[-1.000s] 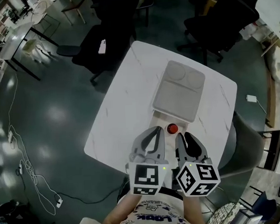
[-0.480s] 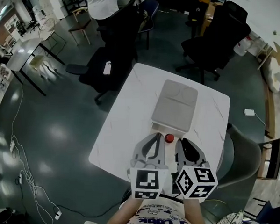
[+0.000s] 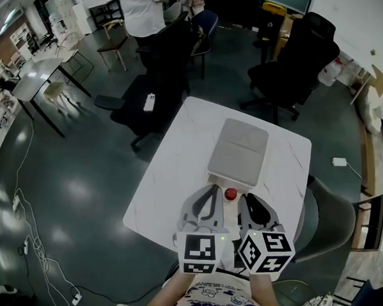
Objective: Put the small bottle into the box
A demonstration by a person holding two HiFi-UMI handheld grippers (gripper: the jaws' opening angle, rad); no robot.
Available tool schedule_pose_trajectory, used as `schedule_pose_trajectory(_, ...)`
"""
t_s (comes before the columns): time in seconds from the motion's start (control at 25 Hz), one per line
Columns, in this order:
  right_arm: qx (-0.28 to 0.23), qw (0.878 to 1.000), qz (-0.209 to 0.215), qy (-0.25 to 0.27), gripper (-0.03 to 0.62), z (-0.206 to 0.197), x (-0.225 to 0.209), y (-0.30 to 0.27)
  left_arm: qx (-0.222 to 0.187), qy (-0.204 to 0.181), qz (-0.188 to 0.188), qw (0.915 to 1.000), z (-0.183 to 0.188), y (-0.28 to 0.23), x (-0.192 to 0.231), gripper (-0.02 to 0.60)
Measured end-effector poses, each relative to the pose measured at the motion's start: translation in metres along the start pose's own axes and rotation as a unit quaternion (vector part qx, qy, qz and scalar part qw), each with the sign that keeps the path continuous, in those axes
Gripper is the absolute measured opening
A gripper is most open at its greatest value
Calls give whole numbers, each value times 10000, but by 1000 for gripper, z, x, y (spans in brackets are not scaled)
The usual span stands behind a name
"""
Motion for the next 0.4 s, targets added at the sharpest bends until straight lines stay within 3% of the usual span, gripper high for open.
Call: schedule_pose_trajectory(0.4, -52, 10000, 3, 25, 69, -1, 4, 4, -59, -50, 17, 10000, 1, 6, 1, 19)
Point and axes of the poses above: the fingertips, and each gripper's own axes: y backward along the fingers, x to its left, z out of its top, the point moved 5 cm from there along y, backward along the fingers, and after that the axes turned 3 degrees about -y, right-handed, at the moved point
